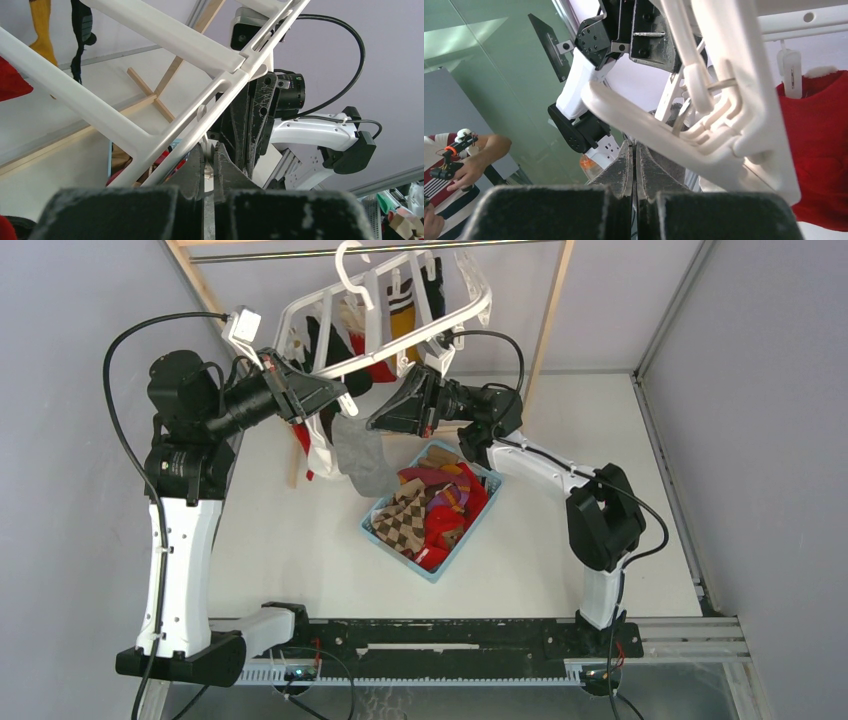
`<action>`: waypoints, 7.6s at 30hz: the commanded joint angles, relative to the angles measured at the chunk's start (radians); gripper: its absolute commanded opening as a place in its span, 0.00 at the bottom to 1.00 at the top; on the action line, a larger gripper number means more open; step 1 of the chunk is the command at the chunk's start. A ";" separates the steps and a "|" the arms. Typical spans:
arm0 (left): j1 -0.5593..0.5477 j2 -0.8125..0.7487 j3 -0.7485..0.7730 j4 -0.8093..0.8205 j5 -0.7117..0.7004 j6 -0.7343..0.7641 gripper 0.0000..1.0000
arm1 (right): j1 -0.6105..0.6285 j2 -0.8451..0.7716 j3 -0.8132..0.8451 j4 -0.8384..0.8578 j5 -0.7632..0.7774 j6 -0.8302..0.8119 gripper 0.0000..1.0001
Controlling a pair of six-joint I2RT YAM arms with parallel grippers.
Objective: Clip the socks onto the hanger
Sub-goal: Clamp the sock onto the hanger, then open the clamp at the hanger.
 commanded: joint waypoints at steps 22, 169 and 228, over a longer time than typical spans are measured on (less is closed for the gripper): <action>-0.004 -0.017 0.030 -0.040 0.098 -0.031 0.00 | -0.021 0.009 0.000 0.007 0.059 -0.031 0.00; -0.002 -0.215 -0.246 -0.184 -0.237 0.279 0.00 | 0.101 -0.462 -0.266 -0.680 1.073 -1.234 0.64; 0.002 -0.216 -0.184 -0.222 -0.225 0.308 0.00 | 0.137 -0.306 -0.090 -0.700 1.172 -1.477 0.50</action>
